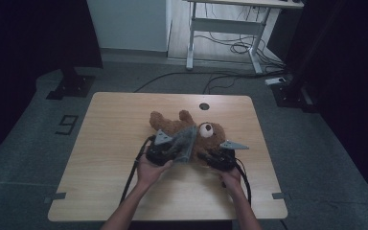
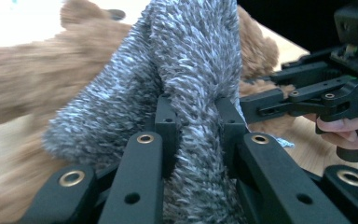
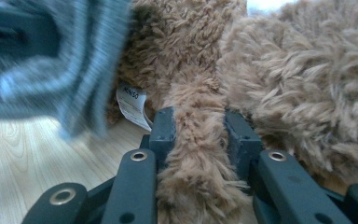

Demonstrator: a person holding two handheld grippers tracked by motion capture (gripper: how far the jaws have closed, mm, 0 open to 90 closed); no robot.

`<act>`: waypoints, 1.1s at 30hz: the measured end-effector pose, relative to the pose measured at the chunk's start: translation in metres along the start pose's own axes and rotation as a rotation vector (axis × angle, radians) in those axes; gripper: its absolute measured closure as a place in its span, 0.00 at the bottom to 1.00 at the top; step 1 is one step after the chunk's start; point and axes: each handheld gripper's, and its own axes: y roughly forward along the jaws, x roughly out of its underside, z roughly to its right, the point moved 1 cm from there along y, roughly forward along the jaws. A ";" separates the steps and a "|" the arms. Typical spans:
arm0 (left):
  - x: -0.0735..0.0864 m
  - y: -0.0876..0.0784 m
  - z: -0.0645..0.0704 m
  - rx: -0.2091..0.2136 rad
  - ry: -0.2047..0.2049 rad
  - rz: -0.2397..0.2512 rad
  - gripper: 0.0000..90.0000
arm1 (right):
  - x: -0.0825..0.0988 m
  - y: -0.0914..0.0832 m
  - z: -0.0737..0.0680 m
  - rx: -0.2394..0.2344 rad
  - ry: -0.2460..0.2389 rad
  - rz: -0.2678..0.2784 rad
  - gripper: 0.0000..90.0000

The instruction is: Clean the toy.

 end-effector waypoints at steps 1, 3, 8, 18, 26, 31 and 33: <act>0.001 0.010 0.003 0.005 -0.002 -0.024 0.84 | 0.000 0.000 0.000 0.000 0.000 -0.001 0.76; 0.006 0.023 0.004 -0.011 0.000 -0.063 0.84 | 0.000 0.000 0.000 0.000 -0.001 -0.002 0.76; 0.016 0.014 -0.009 -0.021 -0.026 -0.055 0.84 | 0.000 -0.001 0.001 -0.004 -0.004 -0.004 0.76; 0.035 -0.014 -0.038 -0.069 -0.068 -0.038 0.84 | 0.000 -0.001 0.001 -0.004 -0.009 -0.008 0.76; 0.037 -0.038 -0.063 -0.111 -0.121 -0.005 0.84 | 0.000 -0.001 0.001 -0.007 -0.011 -0.012 0.76; 0.050 -0.043 -0.075 -0.143 -0.133 -0.031 0.84 | 0.000 -0.001 0.002 -0.009 -0.012 -0.015 0.76; 0.058 -0.044 -0.081 -0.150 -0.155 -0.038 0.84 | 0.001 -0.001 0.002 -0.010 -0.010 -0.017 0.76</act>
